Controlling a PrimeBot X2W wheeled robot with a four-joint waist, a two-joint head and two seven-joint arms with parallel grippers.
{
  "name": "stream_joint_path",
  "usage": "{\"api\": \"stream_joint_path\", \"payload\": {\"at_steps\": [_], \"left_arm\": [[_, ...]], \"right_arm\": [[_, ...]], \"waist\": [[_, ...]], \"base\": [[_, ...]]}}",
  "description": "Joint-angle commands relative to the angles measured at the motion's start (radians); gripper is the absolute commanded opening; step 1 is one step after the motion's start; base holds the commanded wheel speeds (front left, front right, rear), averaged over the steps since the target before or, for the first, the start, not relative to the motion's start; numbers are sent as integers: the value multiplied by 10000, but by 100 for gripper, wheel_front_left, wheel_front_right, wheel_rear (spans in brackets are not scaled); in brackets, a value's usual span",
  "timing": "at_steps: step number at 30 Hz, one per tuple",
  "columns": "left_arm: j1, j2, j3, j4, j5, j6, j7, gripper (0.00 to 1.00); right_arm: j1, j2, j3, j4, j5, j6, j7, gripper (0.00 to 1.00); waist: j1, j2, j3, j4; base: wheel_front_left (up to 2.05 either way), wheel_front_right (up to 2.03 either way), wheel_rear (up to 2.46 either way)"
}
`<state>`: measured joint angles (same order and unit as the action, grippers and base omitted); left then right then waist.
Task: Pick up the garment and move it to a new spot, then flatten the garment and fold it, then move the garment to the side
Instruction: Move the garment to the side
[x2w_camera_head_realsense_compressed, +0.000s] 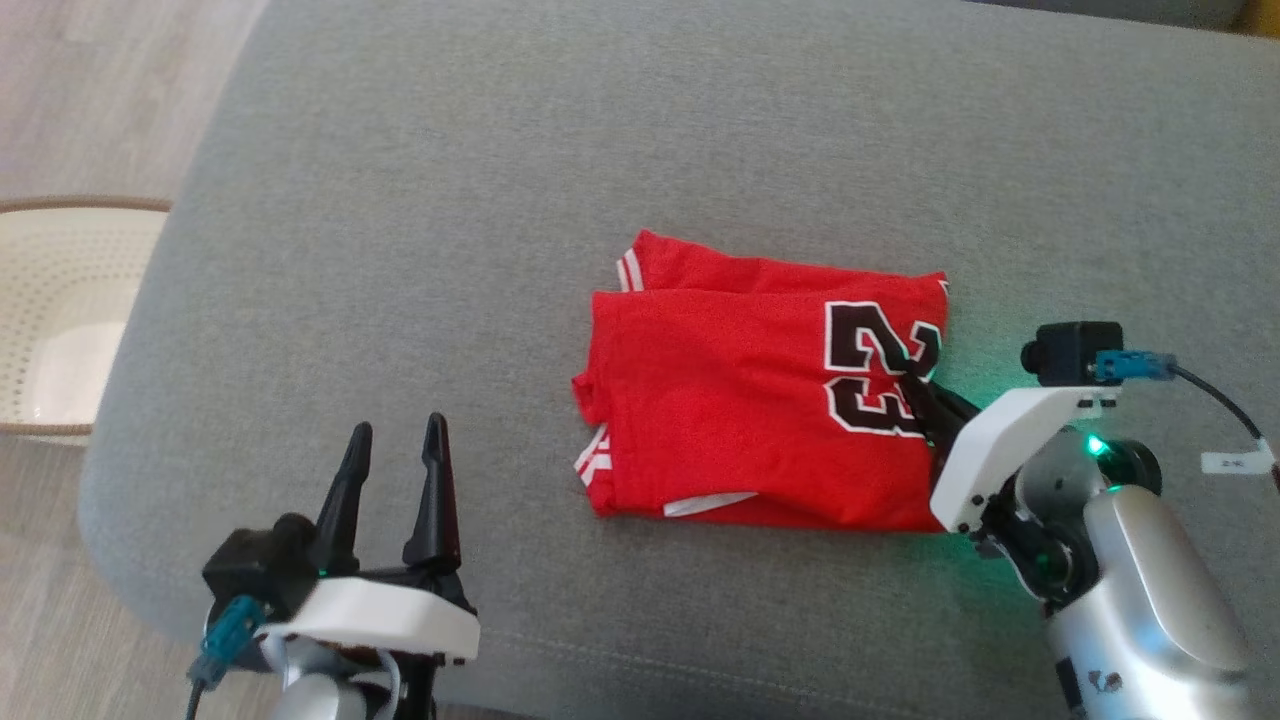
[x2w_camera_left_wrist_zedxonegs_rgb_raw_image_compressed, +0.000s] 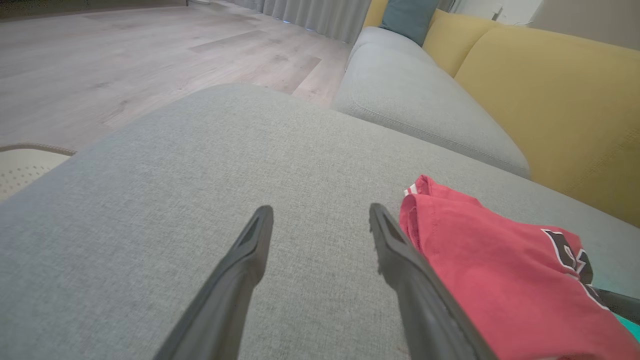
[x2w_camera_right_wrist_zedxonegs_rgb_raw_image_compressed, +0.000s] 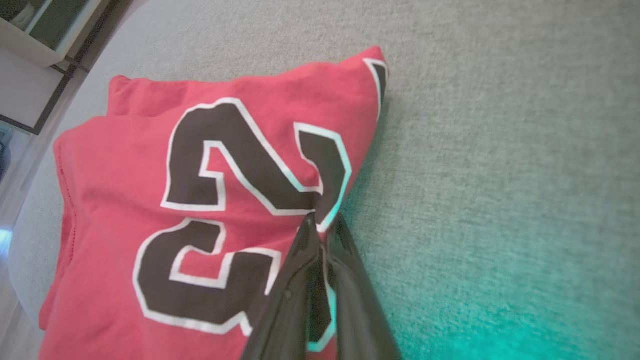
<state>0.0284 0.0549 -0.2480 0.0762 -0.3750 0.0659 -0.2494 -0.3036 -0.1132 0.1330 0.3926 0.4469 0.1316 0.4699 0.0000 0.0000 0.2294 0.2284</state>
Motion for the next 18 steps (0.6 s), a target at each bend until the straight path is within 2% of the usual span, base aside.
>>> {"api": "stream_joint_path", "payload": {"at_steps": [1, 6, 12, 18], "left_arm": [[-427, -46, 295, -345, 41, 42, -124, 100], [-538, -46, 433, -425, 275, -55, -124, 100], [-784, -46, 538, -570, 666, -255, -124, 100], [-1028, 140, 531, -647, 1028, -388, -124, 100]], "right_arm": [[-328, -69, 335, -214, 75, -9, -99, 0], [-681, -331, 392, -475, 152, -9, -802, 0], [-791, -794, 105, -1166, 69, -9, -1305, 0], [-699, -809, -211, -1792, -44, -9, -1627, 0]], "waist": [[0, 0, 52, -133], [0, 0, 248, -931], [0, 0, 643, -2670], [0, 0, 1007, -4467]], "base": [[0, 0, 0], [0, 0, 0], [0, 0, 0], [0, 0, 0]]}}
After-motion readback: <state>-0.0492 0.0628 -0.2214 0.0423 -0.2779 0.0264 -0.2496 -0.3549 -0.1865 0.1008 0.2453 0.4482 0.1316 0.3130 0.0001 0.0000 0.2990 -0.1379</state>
